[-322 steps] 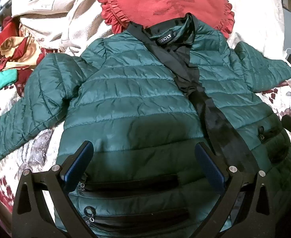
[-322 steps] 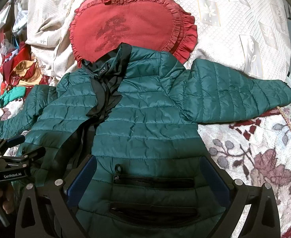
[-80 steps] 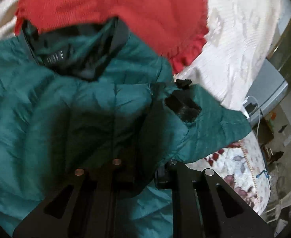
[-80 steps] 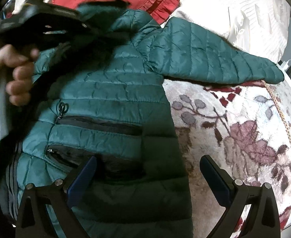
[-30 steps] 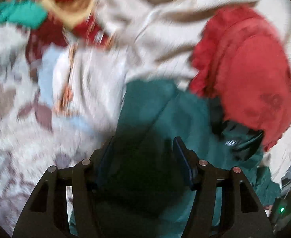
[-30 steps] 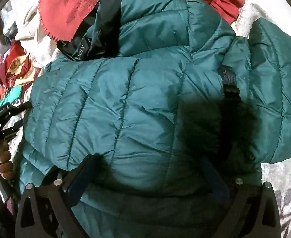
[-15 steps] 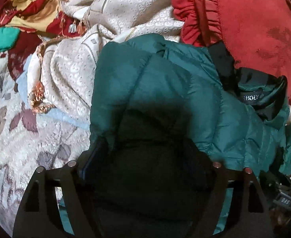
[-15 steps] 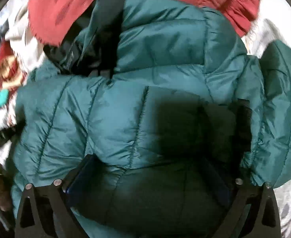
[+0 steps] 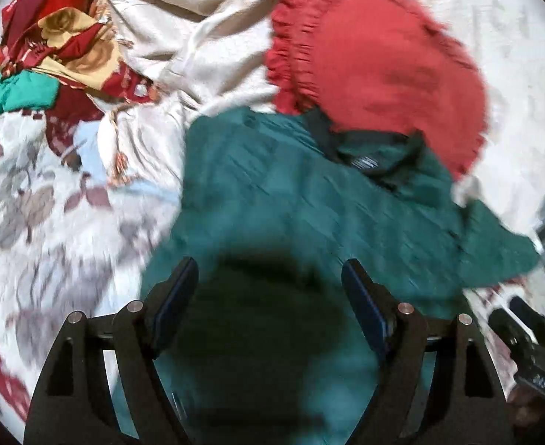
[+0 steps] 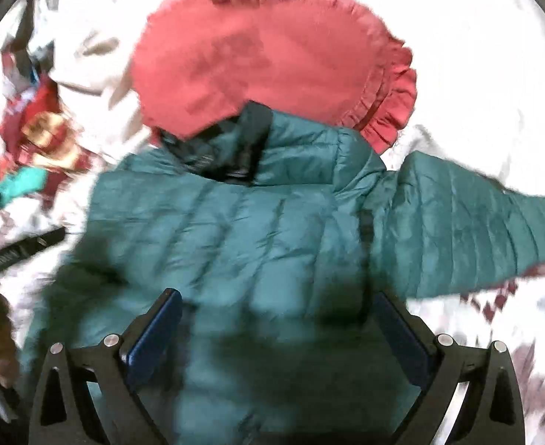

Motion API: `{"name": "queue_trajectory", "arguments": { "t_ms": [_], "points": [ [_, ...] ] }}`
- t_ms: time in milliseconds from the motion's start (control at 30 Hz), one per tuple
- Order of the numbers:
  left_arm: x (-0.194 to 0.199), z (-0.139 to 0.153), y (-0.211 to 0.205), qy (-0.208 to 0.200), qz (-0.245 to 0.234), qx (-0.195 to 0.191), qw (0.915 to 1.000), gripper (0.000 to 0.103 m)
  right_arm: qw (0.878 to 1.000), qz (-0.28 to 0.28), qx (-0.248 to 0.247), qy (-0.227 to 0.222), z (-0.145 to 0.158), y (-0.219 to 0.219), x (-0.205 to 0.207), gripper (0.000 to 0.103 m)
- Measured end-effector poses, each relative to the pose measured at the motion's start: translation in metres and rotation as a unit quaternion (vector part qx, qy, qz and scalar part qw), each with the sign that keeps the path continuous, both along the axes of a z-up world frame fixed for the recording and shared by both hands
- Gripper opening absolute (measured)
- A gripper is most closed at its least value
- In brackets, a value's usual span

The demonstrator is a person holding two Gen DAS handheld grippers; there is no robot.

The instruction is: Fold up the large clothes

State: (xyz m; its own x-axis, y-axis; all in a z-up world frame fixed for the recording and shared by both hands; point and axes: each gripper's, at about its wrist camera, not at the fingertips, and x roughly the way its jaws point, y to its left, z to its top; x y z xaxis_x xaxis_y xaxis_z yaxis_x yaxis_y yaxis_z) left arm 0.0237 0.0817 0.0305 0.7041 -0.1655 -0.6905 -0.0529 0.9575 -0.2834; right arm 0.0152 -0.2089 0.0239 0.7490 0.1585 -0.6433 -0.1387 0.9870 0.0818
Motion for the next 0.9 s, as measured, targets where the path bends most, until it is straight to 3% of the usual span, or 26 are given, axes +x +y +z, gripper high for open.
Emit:
{"name": "queue_trajectory", "arguments": {
  "t_ms": [167, 233, 333, 400, 433, 500, 533, 700, 900],
  "points": [
    [-0.047, 0.012, -0.021, -0.016, -0.038, 0.024, 0.9989, 0.08, 0.997, 0.018, 0.044, -0.057, -0.001, 0.003, -0.048, 0.102],
    [-0.058, 0.016, -0.027, -0.032, -0.045, 0.056, 0.9969, 0.08, 0.997, 0.018, 0.029, -0.072, -0.007, 0.002, -0.054, 0.102],
    [-0.07, 0.018, -0.028, -0.05, -0.044, 0.094, 0.9933, 0.08, 0.998, -0.009, -0.026, -0.059, -0.013, 0.0, -0.059, 0.102],
    [-0.07, 0.018, -0.019, -0.031, -0.034, 0.056, 0.9974, 0.08, 0.998, -0.017, -0.016, -0.058, -0.013, -0.005, -0.061, 0.102],
    [-0.072, 0.017, -0.016, -0.04, -0.032, 0.048, 0.9975, 0.08, 0.998, -0.024, -0.013, -0.06, -0.014, -0.007, -0.062, 0.102],
    [-0.069, 0.008, -0.014, -0.045, -0.032, 0.06, 0.9967, 0.08, 0.998, -0.032, -0.014, -0.056, -0.018, -0.01, -0.061, 0.102],
    [-0.063, 0.0, -0.013, -0.02, -0.03, 0.055, 0.9978, 0.08, 0.998, -0.032, -0.015, -0.051, -0.02, -0.011, -0.06, 0.102],
    [-0.058, -0.013, 0.003, 0.005, -0.003, -0.004, 1.0, 0.08, 0.999, -0.03, -0.009, -0.044, -0.024, -0.012, -0.061, 0.102],
    [-0.057, -0.023, 0.017, 0.039, 0.012, -0.037, 0.9985, 0.08, 0.998, -0.049, -0.016, -0.022, -0.03, -0.017, -0.053, 0.102]
  ]
}}
